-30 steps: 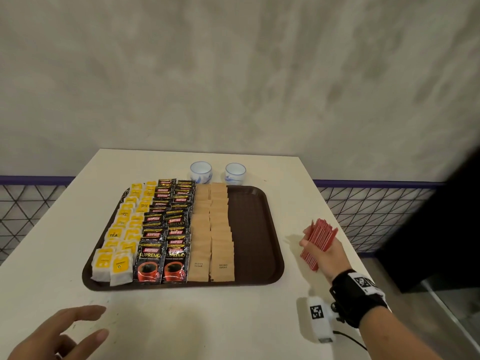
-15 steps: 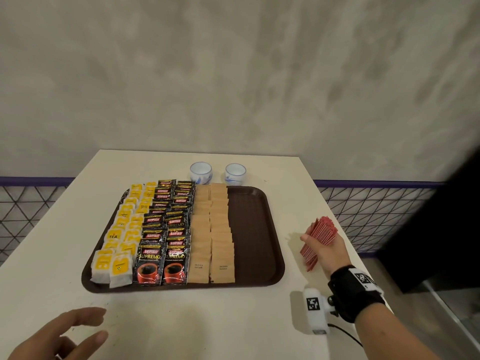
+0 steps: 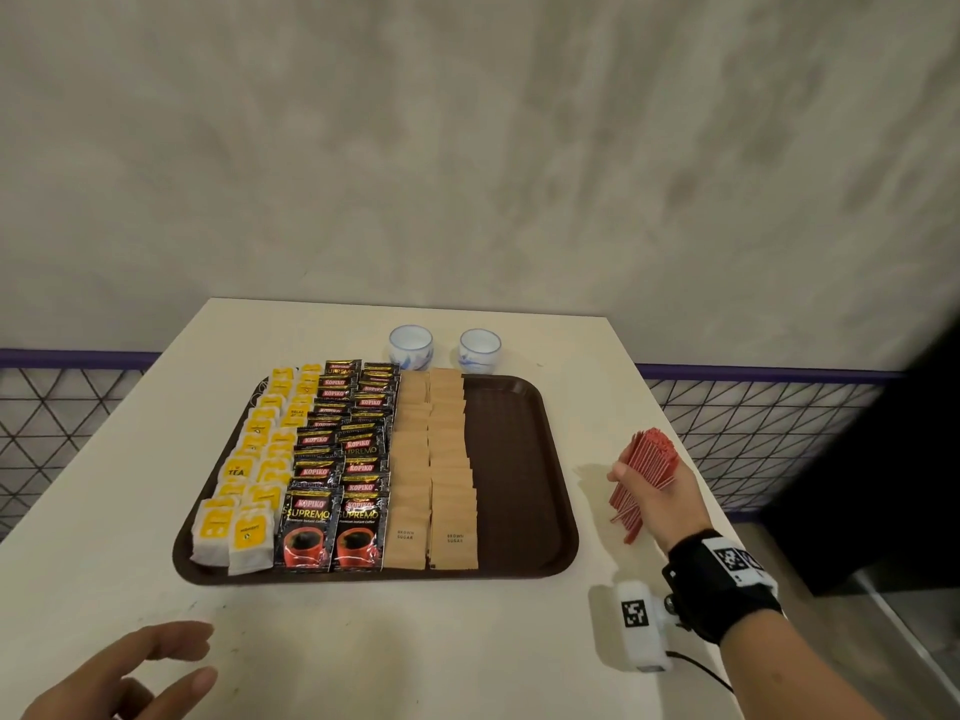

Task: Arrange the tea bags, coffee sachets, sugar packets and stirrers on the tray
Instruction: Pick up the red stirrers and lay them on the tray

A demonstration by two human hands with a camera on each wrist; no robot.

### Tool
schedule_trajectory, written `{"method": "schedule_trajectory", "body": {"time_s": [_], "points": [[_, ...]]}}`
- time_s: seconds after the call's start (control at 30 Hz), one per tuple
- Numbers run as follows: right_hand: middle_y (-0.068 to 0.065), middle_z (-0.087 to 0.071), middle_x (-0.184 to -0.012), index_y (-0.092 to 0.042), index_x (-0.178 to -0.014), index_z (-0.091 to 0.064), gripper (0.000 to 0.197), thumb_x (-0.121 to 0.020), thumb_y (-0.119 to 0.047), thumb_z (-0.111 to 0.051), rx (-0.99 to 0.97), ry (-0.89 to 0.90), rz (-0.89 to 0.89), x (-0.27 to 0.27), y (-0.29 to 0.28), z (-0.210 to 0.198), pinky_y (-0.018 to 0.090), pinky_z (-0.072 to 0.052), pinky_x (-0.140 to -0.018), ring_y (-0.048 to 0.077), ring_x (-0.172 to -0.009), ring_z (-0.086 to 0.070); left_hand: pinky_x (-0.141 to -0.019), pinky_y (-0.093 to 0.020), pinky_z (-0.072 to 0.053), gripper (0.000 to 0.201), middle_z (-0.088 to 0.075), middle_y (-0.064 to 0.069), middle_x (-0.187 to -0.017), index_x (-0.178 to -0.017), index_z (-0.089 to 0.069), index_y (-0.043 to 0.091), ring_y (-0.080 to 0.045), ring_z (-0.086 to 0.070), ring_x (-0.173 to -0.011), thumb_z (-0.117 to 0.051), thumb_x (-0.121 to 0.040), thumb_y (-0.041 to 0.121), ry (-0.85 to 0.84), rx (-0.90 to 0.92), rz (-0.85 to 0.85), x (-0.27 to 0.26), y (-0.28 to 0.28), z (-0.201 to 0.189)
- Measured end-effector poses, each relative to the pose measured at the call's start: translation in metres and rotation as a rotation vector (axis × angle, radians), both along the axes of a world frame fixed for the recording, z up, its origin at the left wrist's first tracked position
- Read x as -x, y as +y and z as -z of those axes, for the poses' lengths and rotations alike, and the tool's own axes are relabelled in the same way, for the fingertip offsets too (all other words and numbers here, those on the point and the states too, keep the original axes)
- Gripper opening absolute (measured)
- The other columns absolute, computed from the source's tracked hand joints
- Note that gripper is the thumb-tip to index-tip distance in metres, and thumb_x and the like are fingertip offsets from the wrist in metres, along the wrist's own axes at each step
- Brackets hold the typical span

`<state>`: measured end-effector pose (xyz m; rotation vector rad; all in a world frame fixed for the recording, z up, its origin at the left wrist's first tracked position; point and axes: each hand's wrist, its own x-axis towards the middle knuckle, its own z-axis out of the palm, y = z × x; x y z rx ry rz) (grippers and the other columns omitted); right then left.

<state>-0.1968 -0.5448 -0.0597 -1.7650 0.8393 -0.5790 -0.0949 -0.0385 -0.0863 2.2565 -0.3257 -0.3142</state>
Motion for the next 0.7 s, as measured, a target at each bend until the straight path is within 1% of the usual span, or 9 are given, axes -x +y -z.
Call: {"method": "schedule_trajectory", "body": {"time_s": [0.1,0.2,0.3,0.37,0.43,0.47,0.53,0.6,0.7], "points": [[0.008,-0.068,-0.097,-0.015,-0.110,-0.062,0.028,-0.084,-0.024,-0.070,0.010,0.065,-0.033,-0.002,0.002,0.003,0.055,-0.055,-0.085,0.033,-0.090,-0.065,-0.045,-0.022,-0.044,0.037,-0.071,0.014,-0.083,-0.085,-0.068,0.042,-0.008,-0.047,-0.034,-0.083,-0.063,0.016,-0.002,0.006,0.015,0.000,-0.001,-0.002],[0.007,-0.068,-0.095,-0.013,-0.109,-0.063,0.027,-0.085,-0.021,-0.071,0.023,0.092,-0.045,-0.002,0.004,0.003,0.050,-0.054,-0.088,0.028,-0.089,-0.065,-0.045,-0.023,-0.044,0.034,-0.071,0.014,-0.085,-0.086,-0.068,0.043,-0.007,-0.046,-0.034,-0.082,-0.062,0.022,0.023,0.014,0.023,0.000,0.000,-0.003],[0.006,-0.068,-0.095,-0.014,-0.109,-0.063,0.028,-0.084,-0.020,-0.071,0.028,0.125,-0.050,0.000,0.005,0.002,0.040,-0.055,-0.079,0.025,-0.088,-0.065,-0.045,-0.024,-0.044,0.038,-0.071,0.014,-0.083,-0.086,-0.068,0.044,-0.007,-0.046,-0.034,-0.085,-0.064,0.018,0.046,0.010,0.018,0.000,0.000,-0.003],[0.008,-0.068,-0.095,-0.015,-0.110,-0.062,0.028,-0.084,-0.020,-0.072,0.020,0.149,-0.055,0.001,0.006,0.003,0.033,-0.054,-0.067,0.026,-0.086,-0.066,-0.044,-0.023,-0.044,0.029,-0.071,0.016,-0.082,-0.087,-0.067,0.044,-0.008,-0.047,-0.033,-0.077,-0.060,0.043,0.045,0.033,0.022,0.000,0.000,-0.005],[0.009,-0.069,-0.096,-0.015,-0.109,-0.062,0.027,-0.084,-0.019,-0.072,0.019,0.158,-0.060,0.000,0.007,0.002,0.032,-0.052,-0.065,0.027,-0.087,-0.066,-0.045,-0.023,-0.044,0.039,-0.071,0.017,-0.081,-0.088,-0.067,0.044,-0.009,-0.047,-0.033,-0.065,-0.052,0.057,0.033,0.065,0.019,0.000,0.002,-0.005],[0.009,-0.069,-0.096,-0.016,-0.106,-0.063,0.024,-0.084,-0.019,-0.071,0.020,0.154,-0.057,-0.001,0.007,0.001,0.033,-0.053,-0.066,0.027,-0.088,-0.066,-0.045,-0.022,-0.044,0.039,-0.071,0.016,-0.080,-0.089,-0.067,0.044,-0.008,-0.046,-0.033,-0.066,-0.052,0.056,0.032,0.072,0.021,0.000,0.002,-0.007],[0.009,-0.069,-0.094,-0.017,-0.098,-0.065,0.015,-0.085,-0.019,-0.071,0.024,0.114,-0.051,-0.002,0.009,-0.003,0.035,-0.054,-0.070,0.028,-0.088,-0.066,-0.042,-0.016,-0.042,0.034,-0.072,0.013,-0.080,-0.089,-0.067,0.044,-0.008,-0.046,-0.032,-0.076,-0.057,0.040,0.034,0.061,0.020,-0.001,0.001,-0.008],[0.009,-0.068,-0.091,-0.016,-0.093,-0.065,0.009,-0.085,-0.018,-0.070,0.046,0.089,-0.059,-0.004,0.013,-0.007,0.032,-0.052,-0.066,0.028,-0.085,-0.065,-0.041,-0.018,-0.042,0.036,-0.071,0.012,-0.081,-0.088,-0.067,0.043,-0.008,-0.045,-0.032,-0.082,-0.063,0.023,0.016,0.036,0.002,-0.002,0.000,-0.005],[0.015,-0.067,-0.089,-0.014,-0.098,-0.063,0.016,-0.085,-0.016,-0.070,0.030,0.120,-0.080,-0.004,0.019,-0.007,0.030,-0.052,-0.058,0.029,-0.080,-0.065,-0.042,-0.021,-0.041,0.040,-0.072,0.011,-0.080,-0.085,-0.068,0.042,-0.008,-0.045,-0.033,-0.085,-0.064,0.013,0.014,0.017,-0.003,-0.001,0.000,-0.003]]}}
